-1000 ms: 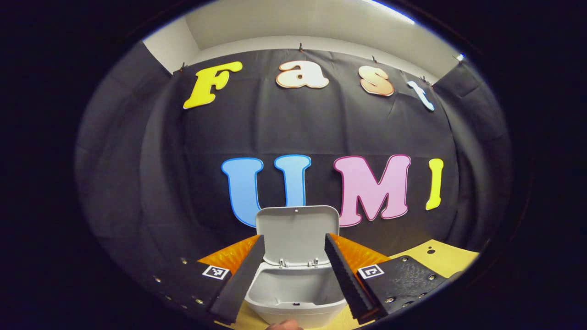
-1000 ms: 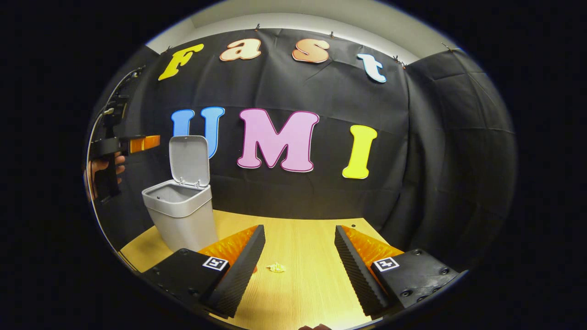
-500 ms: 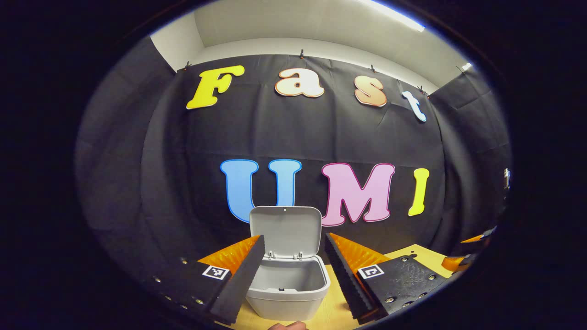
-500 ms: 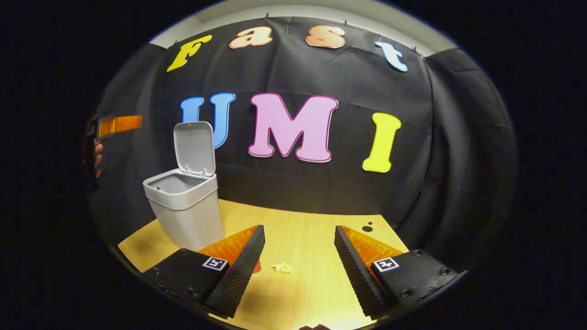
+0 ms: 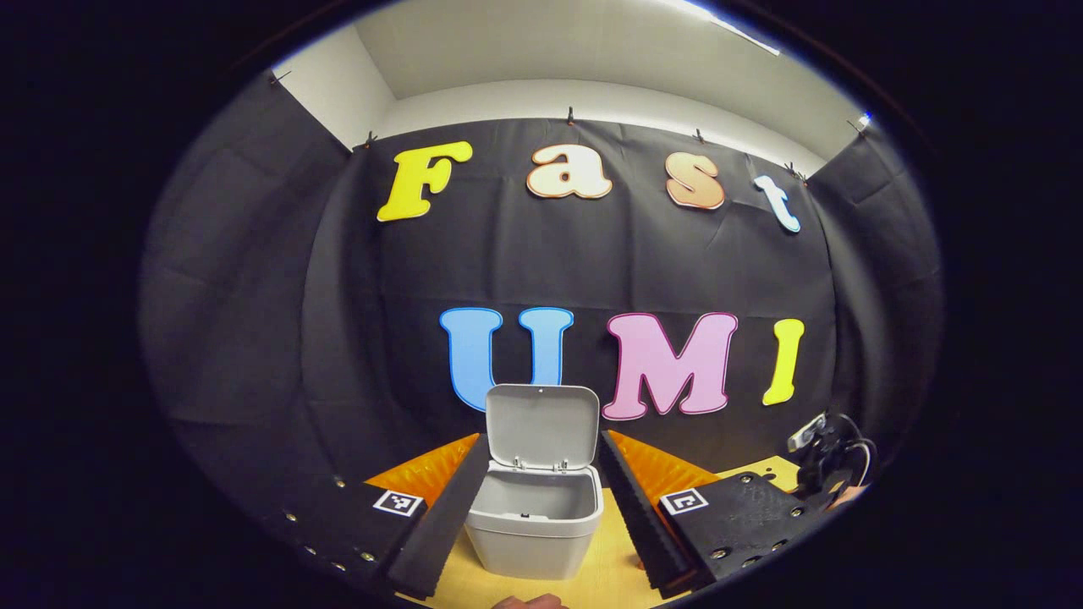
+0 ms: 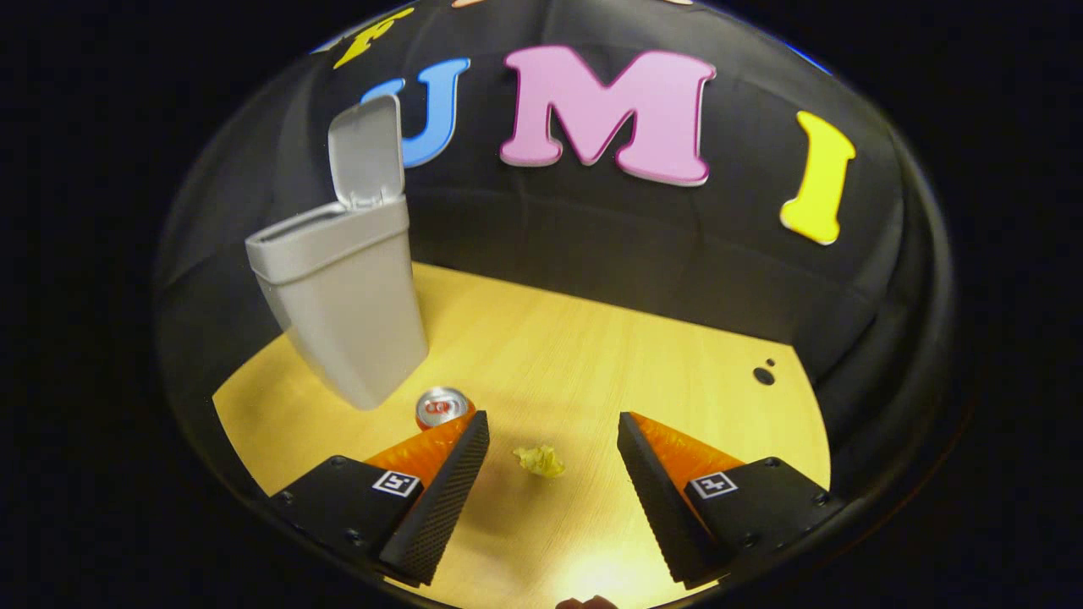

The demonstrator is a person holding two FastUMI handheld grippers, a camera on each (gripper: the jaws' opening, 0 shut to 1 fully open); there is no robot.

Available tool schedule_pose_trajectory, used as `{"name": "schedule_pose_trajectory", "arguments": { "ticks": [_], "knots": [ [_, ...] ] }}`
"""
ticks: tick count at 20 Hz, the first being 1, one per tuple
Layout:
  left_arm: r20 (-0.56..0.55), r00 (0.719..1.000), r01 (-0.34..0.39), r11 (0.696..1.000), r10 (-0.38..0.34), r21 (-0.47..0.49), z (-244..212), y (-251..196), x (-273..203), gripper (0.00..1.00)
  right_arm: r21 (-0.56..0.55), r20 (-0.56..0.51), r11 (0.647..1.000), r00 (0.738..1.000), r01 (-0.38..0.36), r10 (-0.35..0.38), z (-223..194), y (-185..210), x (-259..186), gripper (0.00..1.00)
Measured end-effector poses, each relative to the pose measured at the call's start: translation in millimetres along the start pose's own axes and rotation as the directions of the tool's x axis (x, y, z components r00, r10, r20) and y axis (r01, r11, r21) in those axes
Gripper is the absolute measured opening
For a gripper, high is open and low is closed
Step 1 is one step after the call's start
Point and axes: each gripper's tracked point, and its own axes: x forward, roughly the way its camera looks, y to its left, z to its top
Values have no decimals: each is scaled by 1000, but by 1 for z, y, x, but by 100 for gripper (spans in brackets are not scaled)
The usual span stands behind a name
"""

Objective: Press the lid of the desktop garbage bin to open it, pick up the crumpled paper on the desktop and throw it into the bin, then pick up the pop can on the desktop and drop it into the bin, and finally close the garbage bin lid.

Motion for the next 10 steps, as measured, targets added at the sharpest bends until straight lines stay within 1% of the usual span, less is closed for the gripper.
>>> {"name": "schedule_pose_trajectory", "arguments": {
  "ticks": [2,5,7,10],
  "knots": [
    [-22,998,-50,999,50,12,-1,-2,-6,87,-2,-79,999,996,-38,38,-27,0,34,99],
    [-30,994,-102,995,102,12,5,-9,-12,87,32,-179,997,981,-75,80,-61,-1,73,100],
    [-47,990,-133,991,134,25,2,-9,-17,87,53,-241,996,967,-73,84,-78,-2,90,100],
    [-62,984,-165,986,166,24,-1,-7,-20,87,57,-275,996,958,-69,82,-96,-1,109,99]
  ]
}}
